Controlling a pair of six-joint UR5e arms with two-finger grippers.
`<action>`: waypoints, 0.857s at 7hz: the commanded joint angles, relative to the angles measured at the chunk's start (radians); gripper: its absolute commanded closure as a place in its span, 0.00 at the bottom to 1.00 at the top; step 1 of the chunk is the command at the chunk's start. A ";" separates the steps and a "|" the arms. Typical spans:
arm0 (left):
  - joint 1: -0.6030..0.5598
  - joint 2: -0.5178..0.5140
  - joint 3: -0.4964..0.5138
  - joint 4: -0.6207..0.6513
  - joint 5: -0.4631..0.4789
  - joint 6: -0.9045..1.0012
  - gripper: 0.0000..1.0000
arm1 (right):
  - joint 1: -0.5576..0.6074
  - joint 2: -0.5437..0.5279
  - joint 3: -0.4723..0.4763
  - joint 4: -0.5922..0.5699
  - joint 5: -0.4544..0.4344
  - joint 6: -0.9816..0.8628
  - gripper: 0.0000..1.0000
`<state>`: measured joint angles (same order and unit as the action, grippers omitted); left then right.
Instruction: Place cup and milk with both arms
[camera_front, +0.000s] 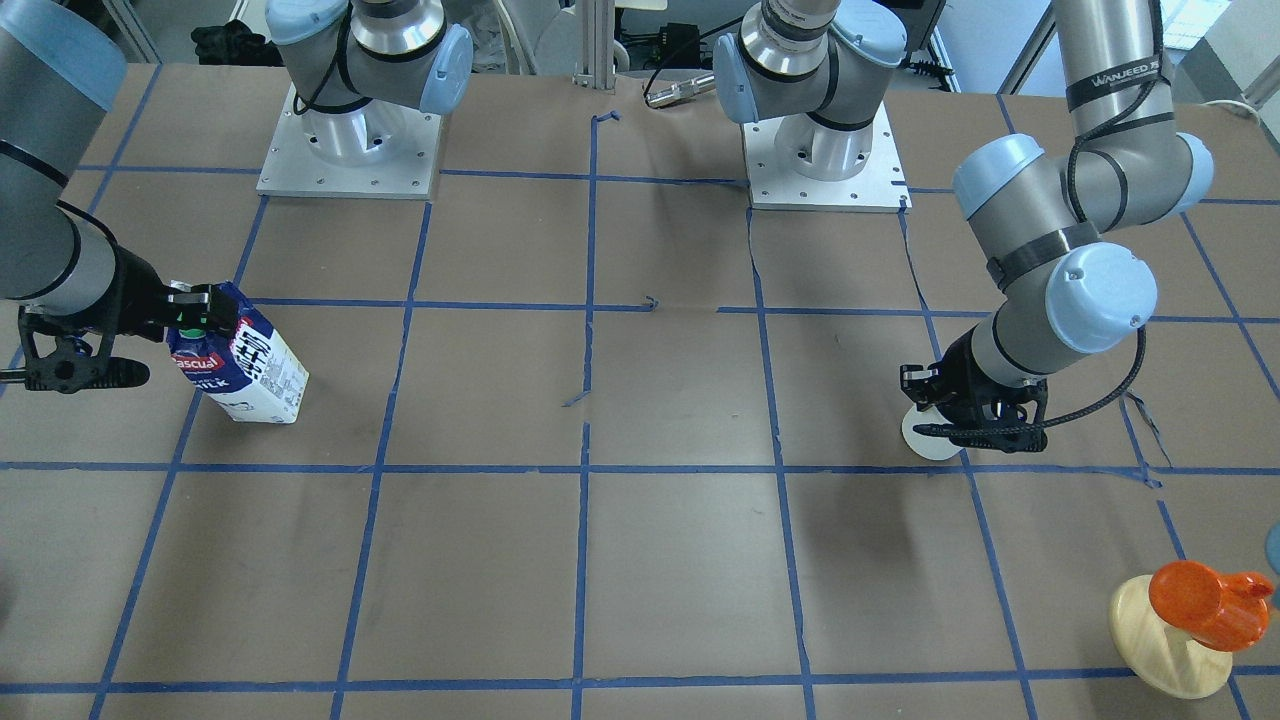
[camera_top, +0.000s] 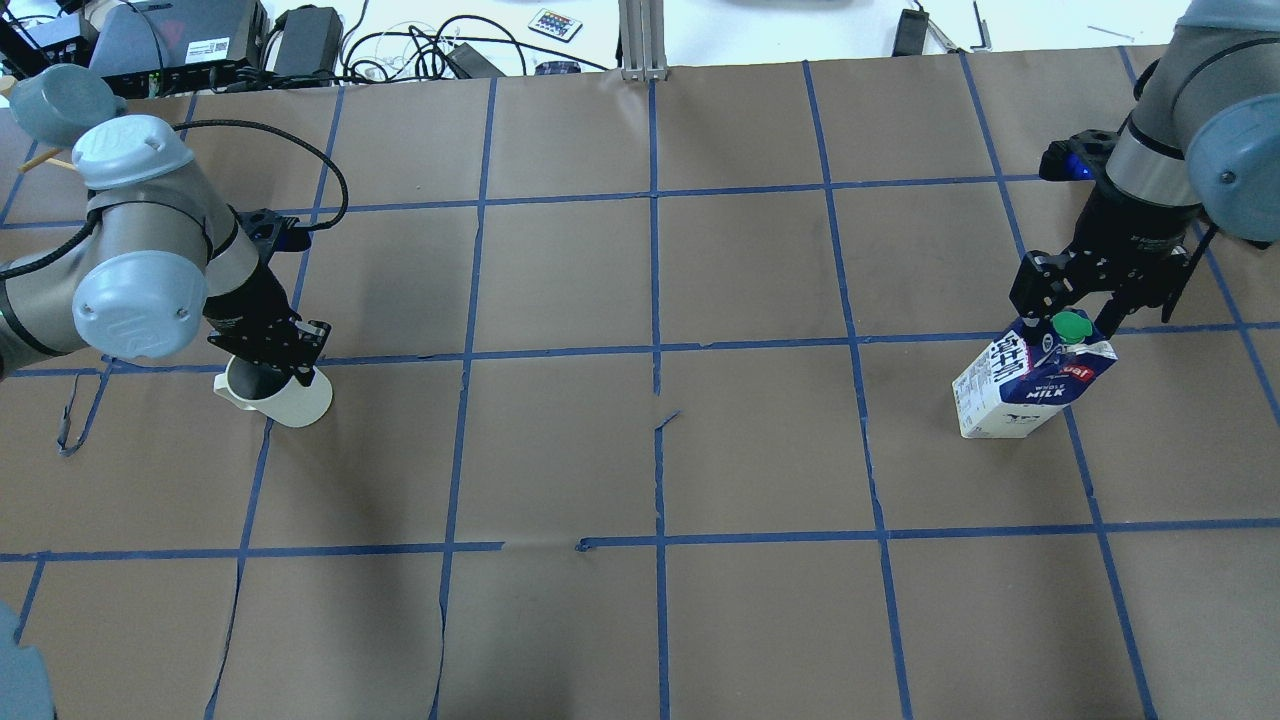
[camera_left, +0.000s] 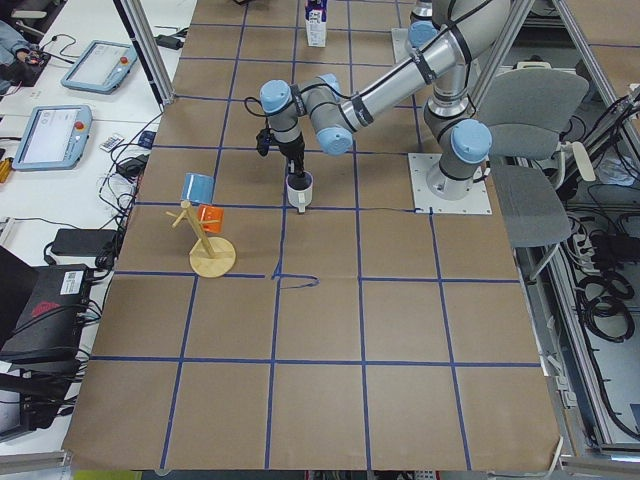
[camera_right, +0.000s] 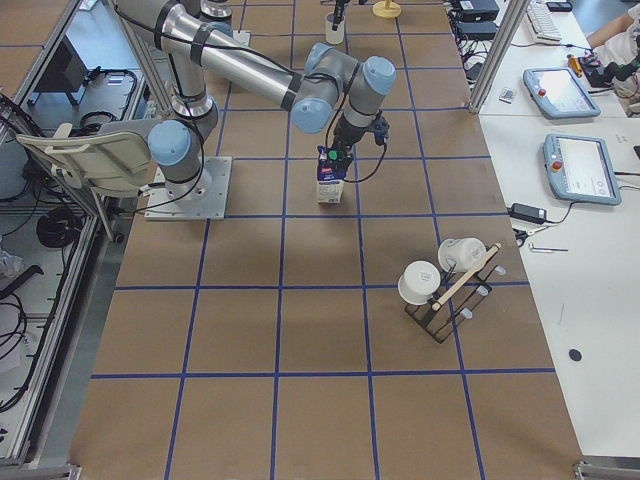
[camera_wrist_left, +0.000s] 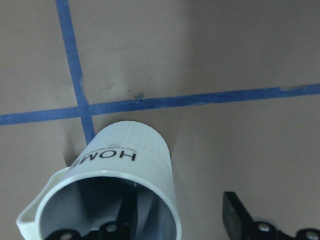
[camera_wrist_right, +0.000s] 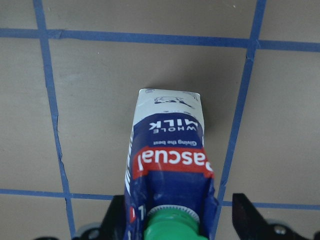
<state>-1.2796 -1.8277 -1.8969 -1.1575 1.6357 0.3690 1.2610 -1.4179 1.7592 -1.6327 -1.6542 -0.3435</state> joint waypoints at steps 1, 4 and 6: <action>-0.015 0.008 0.030 -0.002 -0.005 -0.007 1.00 | 0.000 -0.003 -0.007 0.022 -0.015 0.017 0.26; -0.066 -0.014 0.235 -0.218 -0.043 -0.123 1.00 | 0.001 -0.003 -0.006 0.021 -0.001 0.049 0.26; -0.172 -0.024 0.294 -0.277 -0.077 -0.310 1.00 | 0.001 0.001 -0.007 0.011 -0.001 0.049 0.37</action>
<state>-1.3806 -1.8466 -1.6367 -1.4038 1.5743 0.1755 1.2623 -1.4186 1.7523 -1.6183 -1.6550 -0.2964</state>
